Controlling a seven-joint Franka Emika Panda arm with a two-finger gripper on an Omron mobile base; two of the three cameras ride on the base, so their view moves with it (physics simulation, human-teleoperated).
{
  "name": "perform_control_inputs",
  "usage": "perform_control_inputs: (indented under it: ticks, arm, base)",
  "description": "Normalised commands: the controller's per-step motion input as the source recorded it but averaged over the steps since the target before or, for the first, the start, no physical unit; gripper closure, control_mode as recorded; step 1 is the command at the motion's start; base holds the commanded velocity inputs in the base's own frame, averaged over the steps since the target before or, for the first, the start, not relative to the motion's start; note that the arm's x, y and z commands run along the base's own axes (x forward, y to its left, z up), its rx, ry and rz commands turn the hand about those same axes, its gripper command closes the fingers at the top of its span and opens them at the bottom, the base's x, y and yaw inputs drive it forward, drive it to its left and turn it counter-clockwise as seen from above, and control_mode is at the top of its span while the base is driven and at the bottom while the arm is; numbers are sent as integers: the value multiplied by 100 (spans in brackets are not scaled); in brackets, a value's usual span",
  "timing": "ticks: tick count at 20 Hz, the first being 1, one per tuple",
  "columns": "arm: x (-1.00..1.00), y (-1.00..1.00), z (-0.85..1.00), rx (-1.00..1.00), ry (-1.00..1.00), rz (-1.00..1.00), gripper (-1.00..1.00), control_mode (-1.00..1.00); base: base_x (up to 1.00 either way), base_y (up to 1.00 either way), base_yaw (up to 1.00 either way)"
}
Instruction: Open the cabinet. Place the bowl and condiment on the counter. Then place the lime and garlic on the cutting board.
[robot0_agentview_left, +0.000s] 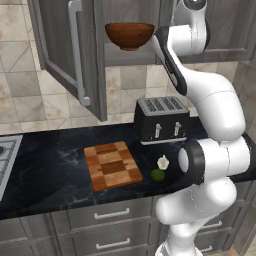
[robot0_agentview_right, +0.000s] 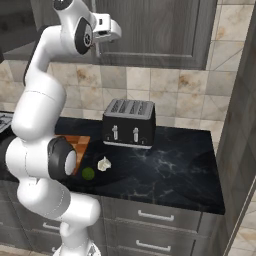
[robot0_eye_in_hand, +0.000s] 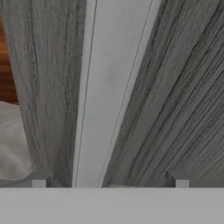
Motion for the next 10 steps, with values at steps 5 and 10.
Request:
perform_control_inputs:
  ticks: [5,10]
  arm:
    - [30,-28,-46,-4,-14,-11,100,-100]
    - [32,-87,-48,0,-7,-11,100,-100]
  base:
    - [0,0,0]
    - [0,0,0]
